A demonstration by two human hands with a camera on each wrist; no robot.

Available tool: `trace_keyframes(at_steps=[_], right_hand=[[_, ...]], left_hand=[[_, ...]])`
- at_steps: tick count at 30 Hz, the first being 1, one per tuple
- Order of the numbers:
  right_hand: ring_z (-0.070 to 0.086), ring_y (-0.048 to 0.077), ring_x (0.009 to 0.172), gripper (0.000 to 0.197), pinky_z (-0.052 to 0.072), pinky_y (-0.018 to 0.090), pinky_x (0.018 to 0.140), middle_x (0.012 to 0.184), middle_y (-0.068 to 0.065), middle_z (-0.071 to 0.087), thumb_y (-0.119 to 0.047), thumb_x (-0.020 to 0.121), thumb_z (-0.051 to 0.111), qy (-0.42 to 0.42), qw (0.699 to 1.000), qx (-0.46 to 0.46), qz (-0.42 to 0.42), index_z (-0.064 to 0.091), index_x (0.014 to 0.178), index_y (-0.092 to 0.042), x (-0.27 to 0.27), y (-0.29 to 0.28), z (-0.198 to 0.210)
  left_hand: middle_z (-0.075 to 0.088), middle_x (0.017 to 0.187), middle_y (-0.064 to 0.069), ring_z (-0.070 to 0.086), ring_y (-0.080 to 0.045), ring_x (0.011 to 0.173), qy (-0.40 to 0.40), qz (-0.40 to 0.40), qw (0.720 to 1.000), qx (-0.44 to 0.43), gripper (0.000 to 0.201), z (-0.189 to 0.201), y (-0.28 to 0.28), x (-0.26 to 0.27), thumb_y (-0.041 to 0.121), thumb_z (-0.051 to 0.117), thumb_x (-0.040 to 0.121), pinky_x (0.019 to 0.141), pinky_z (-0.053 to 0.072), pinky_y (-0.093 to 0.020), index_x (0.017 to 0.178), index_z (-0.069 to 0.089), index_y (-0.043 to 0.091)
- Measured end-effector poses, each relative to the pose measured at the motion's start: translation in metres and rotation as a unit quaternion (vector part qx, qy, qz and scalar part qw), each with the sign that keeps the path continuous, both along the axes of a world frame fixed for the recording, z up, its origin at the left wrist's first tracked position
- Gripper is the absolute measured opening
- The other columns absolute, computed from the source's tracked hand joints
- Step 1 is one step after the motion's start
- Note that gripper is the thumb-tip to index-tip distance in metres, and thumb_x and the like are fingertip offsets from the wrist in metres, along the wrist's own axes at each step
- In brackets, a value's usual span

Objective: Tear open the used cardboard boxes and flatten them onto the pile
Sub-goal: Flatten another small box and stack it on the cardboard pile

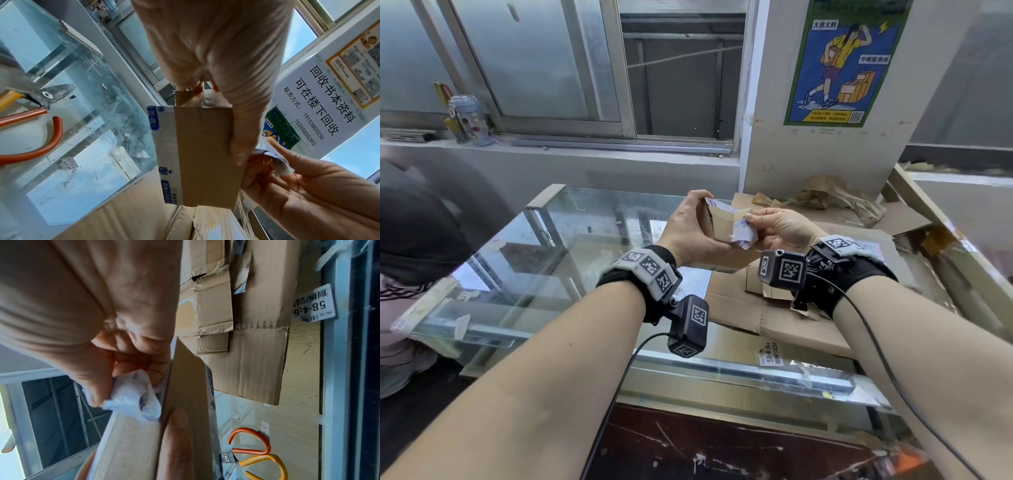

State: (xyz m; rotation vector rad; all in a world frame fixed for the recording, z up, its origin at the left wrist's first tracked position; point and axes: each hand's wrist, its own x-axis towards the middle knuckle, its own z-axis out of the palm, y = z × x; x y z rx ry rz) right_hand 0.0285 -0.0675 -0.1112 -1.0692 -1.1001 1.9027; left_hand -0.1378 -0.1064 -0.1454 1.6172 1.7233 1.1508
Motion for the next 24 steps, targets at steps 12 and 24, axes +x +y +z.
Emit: trace_keyframes(at_steps=[12,24], right_hand=[[0.050,0.005,0.026,0.020,0.036,0.014,0.027,0.046,0.008,0.062,0.001,0.098,0.040,0.027,0.999,-0.012,-0.025,0.050,0.080,-0.002,0.0059,-0.0064,0.0015],[0.063,0.015,0.050,0.019,0.048,0.019,0.036,0.062,0.009,0.065,0.004,0.095,0.046,0.003,0.998,0.015,-0.067,0.052,0.079,-0.005,0.0063,-0.0032,-0.0025]], left_hand=[[0.050,0.094,0.020,0.051,0.007,0.082,-0.037,0.007,0.999,-0.013,0.085,0.0025,-0.0038,0.0011,0.020,0.091,0.054,0.079,0.040,-0.009,0.123,0.043,0.024],[0.054,0.101,0.008,0.057,-0.010,0.092,-0.072,0.012,0.997,-0.030,0.090,-0.0044,-0.0057,-0.0007,0.027,0.093,0.046,0.086,0.051,-0.022,0.120,0.042,0.025]])
